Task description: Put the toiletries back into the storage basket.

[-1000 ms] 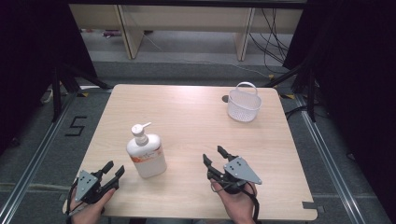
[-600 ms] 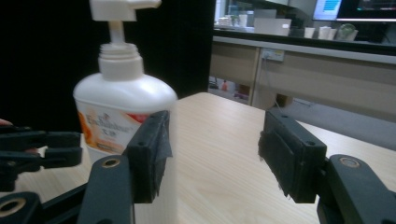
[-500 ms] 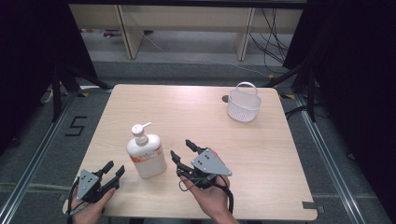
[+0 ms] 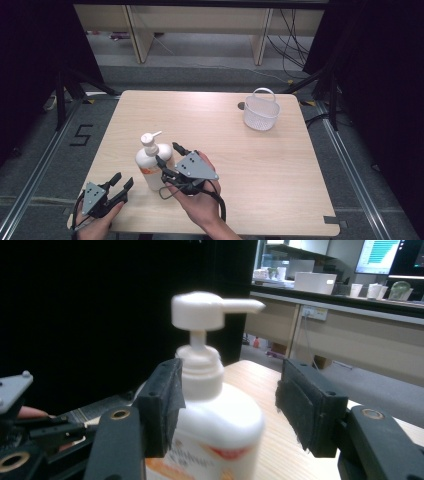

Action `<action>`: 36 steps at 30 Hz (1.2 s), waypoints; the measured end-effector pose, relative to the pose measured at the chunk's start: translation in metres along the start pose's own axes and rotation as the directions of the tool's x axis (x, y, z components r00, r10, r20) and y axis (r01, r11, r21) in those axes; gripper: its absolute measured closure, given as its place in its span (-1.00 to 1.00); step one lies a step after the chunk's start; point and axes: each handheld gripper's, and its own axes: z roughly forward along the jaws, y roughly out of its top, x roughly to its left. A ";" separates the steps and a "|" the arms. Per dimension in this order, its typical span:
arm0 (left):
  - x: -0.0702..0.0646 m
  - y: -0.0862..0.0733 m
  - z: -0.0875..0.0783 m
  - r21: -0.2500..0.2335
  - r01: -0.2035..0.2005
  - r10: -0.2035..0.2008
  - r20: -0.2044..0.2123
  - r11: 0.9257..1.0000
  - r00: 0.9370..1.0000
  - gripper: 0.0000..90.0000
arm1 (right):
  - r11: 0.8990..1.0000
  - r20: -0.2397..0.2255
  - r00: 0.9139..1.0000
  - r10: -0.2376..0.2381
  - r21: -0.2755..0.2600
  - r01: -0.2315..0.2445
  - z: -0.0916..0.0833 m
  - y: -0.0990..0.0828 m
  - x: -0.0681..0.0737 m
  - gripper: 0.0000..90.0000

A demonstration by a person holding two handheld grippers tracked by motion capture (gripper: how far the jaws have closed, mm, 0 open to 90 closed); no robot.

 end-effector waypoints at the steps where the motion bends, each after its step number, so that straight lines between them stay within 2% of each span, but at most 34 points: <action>1: 0.000 0.000 0.000 0.001 0.000 0.000 0.000 1.000 1.000 0.10 | 1.000 -0.006 1.000 0.003 -0.002 -0.003 0.003 0.001 0.002 -0.03; 4: 0.000 0.000 0.000 0.002 0.002 -0.002 -0.001 1.000 1.000 0.10 | 1.000 -0.009 1.000 0.002 0.012 -0.001 0.008 0.004 0.006 -0.03; 6: 0.000 0.000 0.000 0.000 0.002 -0.002 0.000 1.000 1.000 0.10 | 1.000 -0.009 1.000 -0.018 0.021 0.018 0.014 0.007 0.010 -0.03; 13: 0.000 0.000 0.000 -0.001 0.000 0.000 0.001 1.000 1.000 0.10 | 0.999 -0.005 1.000 0.000 0.047 0.000 0.029 0.012 0.014 -0.06; 14: 0.000 0.000 -0.001 0.013 -0.004 0.004 -0.007 1.000 1.000 0.10 | 0.999 -0.002 1.000 0.001 0.051 -0.001 0.030 0.013 0.014 -0.07; 20: 0.000 0.000 -0.001 0.012 -0.006 0.007 -0.004 1.000 1.000 0.10 | 0.998 0.002 1.000 -0.005 0.059 0.004 0.043 0.016 0.018 -0.08; 25: 0.000 0.000 0.000 0.003 -0.012 0.012 0.005 1.000 1.000 0.10 | 0.997 0.024 1.000 -0.008 0.076 0.007 0.050 0.019 0.022 -0.10; 27: 0.000 0.000 -0.001 0.015 -0.012 0.012 -0.002 1.000 1.000 0.10 | 0.997 0.027 0.999 0.029 0.074 -0.031 0.055 0.018 0.024 -0.10; 29: 0.000 0.000 0.000 0.004 -0.015 0.015 0.007 1.000 1.000 0.11 | 0.996 0.038 0.998 0.040 0.083 -0.043 0.056 0.016 0.026 -0.08; 30: 0.000 0.001 -0.001 0.018 -0.015 0.015 -0.002 1.000 1.000 0.11 | 0.996 0.037 0.999 0.037 0.082 -0.040 0.056 0.016 0.026 -0.07; 34: 0.000 0.000 -0.001 0.016 -0.011 0.011 -0.003 1.000 1.000 0.11 | 0.997 0.040 0.999 0.027 0.075 -0.030 0.056 0.020 0.027 -0.01; 35: 0.000 0.000 0.000 0.008 -0.013 0.013 0.002 1.000 1.000 0.11 | 0.996 0.040 0.999 0.031 0.077 -0.034 0.056 0.020 0.028 0.01; 36: -0.001 0.001 -0.001 0.019 -0.014 0.014 -0.004 1.000 1.000 0.11 | 0.995 0.050 0.998 0.042 0.084 -0.046 0.055 0.022 0.029 0.04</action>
